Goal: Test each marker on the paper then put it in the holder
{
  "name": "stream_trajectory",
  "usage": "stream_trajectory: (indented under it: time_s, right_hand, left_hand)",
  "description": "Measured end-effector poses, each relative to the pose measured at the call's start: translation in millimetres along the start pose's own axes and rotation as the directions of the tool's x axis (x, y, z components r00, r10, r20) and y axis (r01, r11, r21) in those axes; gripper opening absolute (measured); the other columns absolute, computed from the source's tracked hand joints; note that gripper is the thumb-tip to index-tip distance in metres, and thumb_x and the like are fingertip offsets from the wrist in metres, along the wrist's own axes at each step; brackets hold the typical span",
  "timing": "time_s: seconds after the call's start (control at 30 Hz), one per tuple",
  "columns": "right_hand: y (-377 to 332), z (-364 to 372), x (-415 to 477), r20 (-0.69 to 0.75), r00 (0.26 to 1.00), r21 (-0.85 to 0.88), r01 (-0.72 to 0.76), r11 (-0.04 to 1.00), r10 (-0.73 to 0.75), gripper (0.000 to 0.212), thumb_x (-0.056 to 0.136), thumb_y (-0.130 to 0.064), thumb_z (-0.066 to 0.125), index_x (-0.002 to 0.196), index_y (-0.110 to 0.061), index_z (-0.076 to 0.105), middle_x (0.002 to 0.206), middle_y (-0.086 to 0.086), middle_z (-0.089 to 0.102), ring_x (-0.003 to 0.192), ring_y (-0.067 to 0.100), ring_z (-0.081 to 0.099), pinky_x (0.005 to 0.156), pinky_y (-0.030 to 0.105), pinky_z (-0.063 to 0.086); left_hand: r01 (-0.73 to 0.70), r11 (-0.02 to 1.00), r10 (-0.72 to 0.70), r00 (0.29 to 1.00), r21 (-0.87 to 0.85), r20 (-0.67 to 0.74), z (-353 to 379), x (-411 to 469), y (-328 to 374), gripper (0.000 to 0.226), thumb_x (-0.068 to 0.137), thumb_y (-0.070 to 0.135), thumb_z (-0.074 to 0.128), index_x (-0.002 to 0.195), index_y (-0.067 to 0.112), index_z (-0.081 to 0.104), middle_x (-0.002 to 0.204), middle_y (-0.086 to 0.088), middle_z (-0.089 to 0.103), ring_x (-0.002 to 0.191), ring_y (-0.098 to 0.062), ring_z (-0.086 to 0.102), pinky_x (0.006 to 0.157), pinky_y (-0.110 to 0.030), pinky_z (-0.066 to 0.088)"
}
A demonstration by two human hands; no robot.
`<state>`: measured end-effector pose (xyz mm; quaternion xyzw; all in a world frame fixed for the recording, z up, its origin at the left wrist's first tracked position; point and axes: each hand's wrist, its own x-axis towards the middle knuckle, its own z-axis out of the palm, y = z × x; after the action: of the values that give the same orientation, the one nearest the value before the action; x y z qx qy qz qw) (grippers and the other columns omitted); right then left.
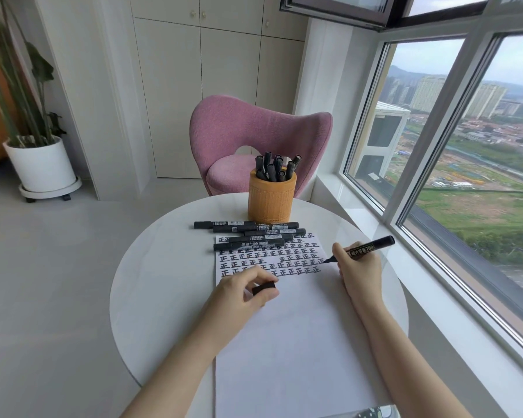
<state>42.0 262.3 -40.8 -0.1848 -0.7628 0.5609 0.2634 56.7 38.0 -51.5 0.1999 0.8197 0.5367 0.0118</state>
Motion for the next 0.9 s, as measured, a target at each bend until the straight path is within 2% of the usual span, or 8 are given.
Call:
stream_trajectory:
  time_s: [0.13, 0.47, 0.6, 0.7, 0.9]
  right_hand:
    - [-0.8, 0.5, 0.2, -0.012, 1.0, -0.029, 0.006, 1.0, -0.006, 0.031, 0.08, -0.009, 0.059, 0.054, -0.012, 0.041, 0.055, 0.007, 0.041, 0.053, 0.021, 0.035, 0.053, 0.03, 0.028]
    - [-0.1, 2.1, 0.6, 0.023, 1.0, -0.077, 0.015, 0.997, -0.014, 0.023, 0.083, -0.011, 0.06, 0.065, -0.007, 0.047, 0.058, 0.005, 0.04, 0.054, 0.017, 0.032, 0.051, 0.03, 0.026]
    - [0.0, 3.1, -0.2, 0.046, 0.998, -0.115, 0.044, 0.992, -0.039, 0.023, 0.083, -0.011, 0.06, 0.066, -0.008, 0.043, 0.061, 0.007, 0.035, 0.057, 0.018, 0.029, 0.053, 0.031, 0.023]
    - [-0.1, 3.4, -0.4, 0.036, 0.998, -0.13, 0.063, 0.99, -0.059, 0.025, 0.083, -0.01, 0.059, 0.066, -0.009, 0.041, 0.063, 0.008, 0.033, 0.059, 0.018, 0.028, 0.055, 0.032, 0.021]
    - [1.1, 2.7, 0.1, 0.007, 0.998, -0.117, 0.059, 0.991, -0.058, 0.027, 0.084, -0.009, 0.057, 0.064, -0.009, 0.039, 0.064, 0.01, 0.032, 0.061, 0.018, 0.028, 0.056, 0.032, 0.021]
  left_hand:
    - [0.003, 1.0, -0.003, 1.0, 0.004, 0.006, 0.7, 1.0, -2.1, 0.012, 0.082, 0.028, 0.07, 0.089, 0.037, 0.066, 0.086, 0.015, 0.069, 0.061, -0.007, 0.056, 0.07, -0.025, 0.048]
    - [0.0, 1.0, 0.0, 1.0, 0.02, -0.002, 1.6, 2.3, -6.7, 0.012, 0.081, 0.03, 0.071, 0.09, 0.037, 0.067, 0.088, 0.018, 0.07, 0.071, -0.013, 0.061, 0.074, -0.027, 0.05]
    - [-0.006, 1.0, 0.006, 1.0, 0.026, 0.0, 1.7, 2.5, -6.4, 0.012, 0.082, 0.028, 0.07, 0.091, 0.034, 0.068, 0.087, 0.018, 0.07, 0.065, -0.004, 0.057, 0.07, -0.019, 0.047]
    - [-0.012, 1.0, 0.012, 1.0, 0.025, -0.001, 1.7, 2.6, -6.9, 0.011, 0.082, 0.027, 0.07, 0.091, 0.034, 0.068, 0.087, 0.017, 0.07, 0.067, -0.008, 0.058, 0.07, -0.02, 0.046]
    - [-0.019, 1.0, 0.019, 1.0, 0.019, 0.006, 1.3, 2.3, -7.7, 0.011, 0.082, 0.028, 0.07, 0.091, 0.034, 0.068, 0.086, 0.017, 0.07, 0.062, -0.003, 0.054, 0.068, -0.016, 0.045]
